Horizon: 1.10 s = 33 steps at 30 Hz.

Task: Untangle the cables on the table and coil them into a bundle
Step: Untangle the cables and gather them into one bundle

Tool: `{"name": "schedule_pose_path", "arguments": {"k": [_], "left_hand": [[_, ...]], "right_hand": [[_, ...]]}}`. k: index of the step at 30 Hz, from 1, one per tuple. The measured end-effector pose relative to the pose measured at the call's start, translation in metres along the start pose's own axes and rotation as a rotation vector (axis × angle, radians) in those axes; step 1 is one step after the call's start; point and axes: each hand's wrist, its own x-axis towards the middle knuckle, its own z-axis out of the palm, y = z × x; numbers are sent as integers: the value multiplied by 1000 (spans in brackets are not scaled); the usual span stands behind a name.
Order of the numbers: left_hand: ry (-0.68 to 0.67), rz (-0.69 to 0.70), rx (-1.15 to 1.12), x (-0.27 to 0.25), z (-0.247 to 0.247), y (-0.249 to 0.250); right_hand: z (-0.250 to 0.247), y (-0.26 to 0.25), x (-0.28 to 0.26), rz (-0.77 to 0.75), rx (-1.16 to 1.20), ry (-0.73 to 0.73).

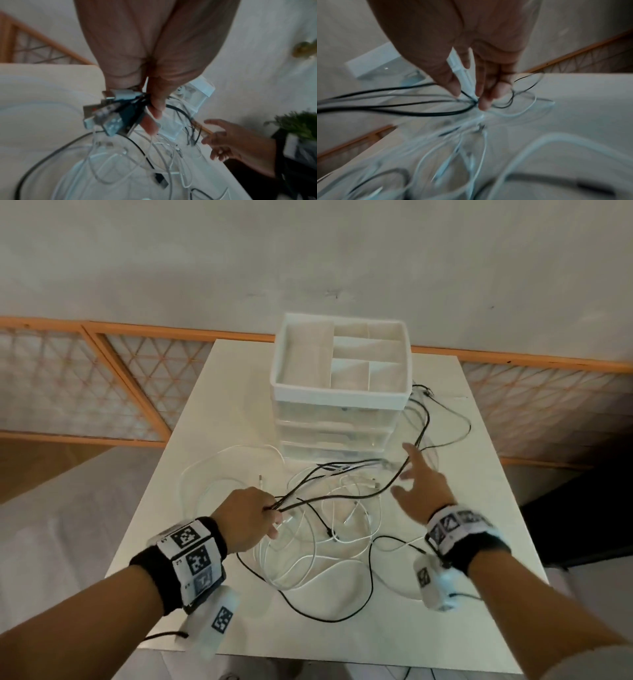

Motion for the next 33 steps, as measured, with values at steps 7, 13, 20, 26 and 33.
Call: {"name": "schedule_pose_path", "arguments": {"k": [7,13,20,26,33], "left_hand": [[157,-125,-377,0,13,18],[147,-127,-497,0,-4,30],[149,-128,-860,-6,-30,37],[280,49,-1009,-11,-61,58],[360,323,-617,-13,-63,78]], "right_hand": [[81,7,-54,-230,-384,-405],[28,-32,-26,-320,75,-99],[-69,-100,-44,-364,807,67],[-27,-115,-60,-355,747,-72],[-13,-146,-70,-398,661,-120]]}}
